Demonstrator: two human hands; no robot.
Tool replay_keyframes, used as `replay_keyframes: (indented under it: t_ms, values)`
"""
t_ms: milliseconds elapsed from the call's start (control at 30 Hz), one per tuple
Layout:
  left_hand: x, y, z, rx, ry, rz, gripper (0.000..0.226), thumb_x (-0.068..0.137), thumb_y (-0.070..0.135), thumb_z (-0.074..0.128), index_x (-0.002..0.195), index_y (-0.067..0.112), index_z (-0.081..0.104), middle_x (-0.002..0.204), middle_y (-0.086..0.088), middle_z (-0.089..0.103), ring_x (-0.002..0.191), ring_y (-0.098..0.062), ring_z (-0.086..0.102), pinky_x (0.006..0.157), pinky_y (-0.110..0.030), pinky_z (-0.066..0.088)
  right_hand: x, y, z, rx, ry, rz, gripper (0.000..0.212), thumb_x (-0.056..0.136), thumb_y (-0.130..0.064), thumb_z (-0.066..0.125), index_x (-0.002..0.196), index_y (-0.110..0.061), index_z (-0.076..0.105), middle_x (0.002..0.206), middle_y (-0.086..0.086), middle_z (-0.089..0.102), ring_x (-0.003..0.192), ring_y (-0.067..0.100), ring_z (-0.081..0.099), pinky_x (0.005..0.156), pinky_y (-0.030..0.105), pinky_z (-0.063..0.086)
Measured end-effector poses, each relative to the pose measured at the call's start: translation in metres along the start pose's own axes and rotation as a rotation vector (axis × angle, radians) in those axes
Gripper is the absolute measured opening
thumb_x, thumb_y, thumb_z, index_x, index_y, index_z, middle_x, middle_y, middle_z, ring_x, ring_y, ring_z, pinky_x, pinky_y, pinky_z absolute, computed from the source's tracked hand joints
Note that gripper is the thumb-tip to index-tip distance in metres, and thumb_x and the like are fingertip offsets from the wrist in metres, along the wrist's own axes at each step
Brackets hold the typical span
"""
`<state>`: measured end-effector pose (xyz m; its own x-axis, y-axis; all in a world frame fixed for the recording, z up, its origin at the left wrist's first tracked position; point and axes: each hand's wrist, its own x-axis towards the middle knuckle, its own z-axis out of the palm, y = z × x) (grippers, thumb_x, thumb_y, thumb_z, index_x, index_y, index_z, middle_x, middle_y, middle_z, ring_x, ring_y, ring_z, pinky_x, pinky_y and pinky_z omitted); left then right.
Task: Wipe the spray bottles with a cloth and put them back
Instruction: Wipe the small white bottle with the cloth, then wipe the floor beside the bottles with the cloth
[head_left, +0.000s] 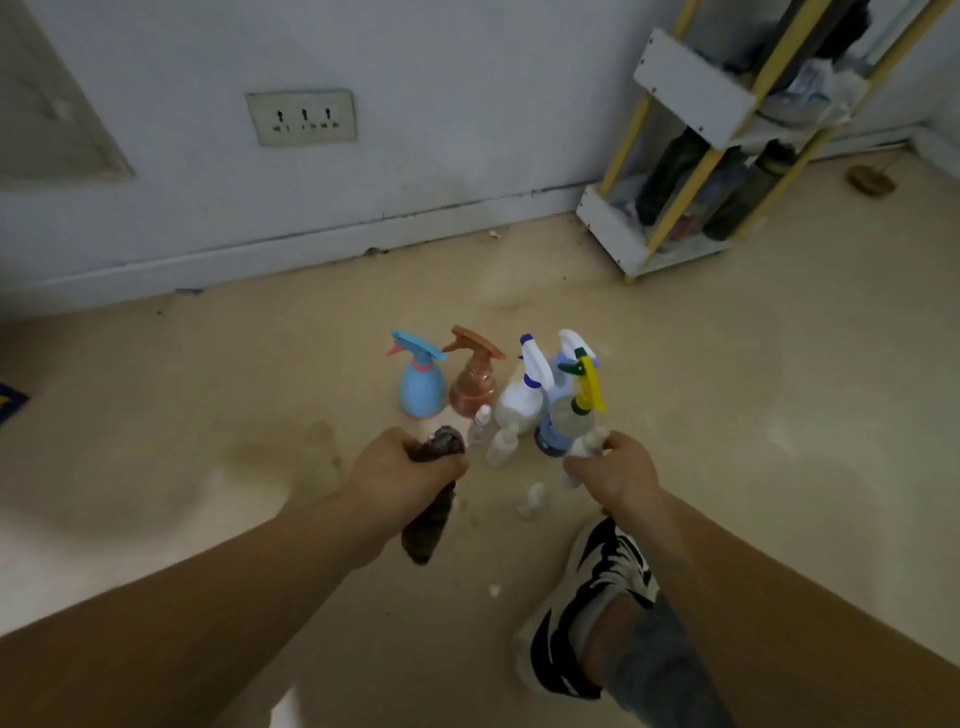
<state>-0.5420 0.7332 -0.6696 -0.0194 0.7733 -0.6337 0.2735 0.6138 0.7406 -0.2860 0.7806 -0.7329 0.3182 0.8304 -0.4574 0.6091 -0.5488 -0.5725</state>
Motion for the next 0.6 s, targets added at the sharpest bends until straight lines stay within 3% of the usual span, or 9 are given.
replay_keyframes:
  t_ms: [133,233,267,333,400,533,600]
  values:
    - [0.030,-0.030,0.013,0.010,0.015,-0.034,0.042,0.100,0.033,0.063,0.073,0.005,0.046,0.053,-0.010,0.045,0.048,-0.024,0.046,0.050,-0.035,0.048,0.035,0.033,0.032,-0.014,-0.058,0.134,0.033,0.077,-0.027,0.076,0.103,-0.013,0.060,0.090,0.010,0.063,0.084,0.031,0.066,0.076,0.046,0.059]
    - [0.040,-0.037,0.022,-0.117,-0.040,-0.055,0.042,0.108,0.027,0.050,0.076,0.004,0.035,0.064,-0.015,0.022,0.053,-0.025,0.023,0.052,-0.037,0.030,0.052,0.047,0.046,0.026,-0.071,0.205,0.028,0.076,-0.020,0.076,0.101,-0.012,0.066,0.084,0.006,0.066,0.076,0.026,0.063,0.079,0.045,0.060]
    - [0.045,-0.042,0.025,-0.109,-0.035,-0.061,0.044,0.109,0.027,0.049,0.077,0.000,0.036,0.066,-0.018,0.023,0.054,-0.027,0.023,0.053,-0.039,0.029,0.055,0.048,0.049,0.027,-0.077,0.219,0.028,0.077,-0.019,0.075,0.103,-0.012,0.067,0.087,0.008,0.067,0.076,0.026,0.062,0.077,0.045,0.059]
    - [0.052,-0.055,0.028,-0.018,0.039,-0.075,0.049,0.107,0.034,0.051,0.084,-0.009,0.047,0.071,-0.023,0.047,0.060,-0.034,0.048,0.060,-0.043,0.044,0.058,0.050,0.051,0.039,-0.081,0.250,0.028,0.080,-0.017,0.074,0.108,-0.014,0.066,0.094,0.012,0.069,0.075,0.029,0.064,0.066,0.041,0.056]
    - [0.055,-0.063,0.030,0.070,0.105,-0.034,0.041,0.106,0.040,0.051,0.089,0.005,0.064,0.089,-0.016,0.067,0.084,-0.030,0.065,0.078,-0.045,0.052,0.059,0.049,0.052,0.067,-0.072,0.281,0.033,0.083,-0.015,0.071,0.116,-0.015,0.066,0.093,0.011,0.068,0.070,0.031,0.065,0.058,0.037,0.053]
    - [0.059,-0.082,0.028,0.197,0.092,-0.023,0.038,0.105,0.050,0.045,0.095,0.025,0.072,0.093,-0.001,0.071,0.093,-0.025,0.065,0.085,-0.036,0.050,0.055,0.039,0.041,0.031,-0.073,0.285,0.070,0.085,-0.016,0.073,0.149,-0.010,0.045,0.123,0.018,0.064,0.075,0.031,0.068,0.056,0.034,0.052]
    - [0.059,-0.092,0.024,0.330,0.125,-0.001,0.042,0.095,0.070,0.037,0.087,0.045,0.070,0.086,0.010,0.070,0.098,-0.026,0.064,0.098,-0.047,0.050,0.045,0.029,0.028,-0.043,-0.045,0.228,0.073,0.084,-0.016,0.072,0.150,-0.007,0.042,0.133,0.018,0.059,0.091,0.033,0.069,0.065,0.036,0.054]
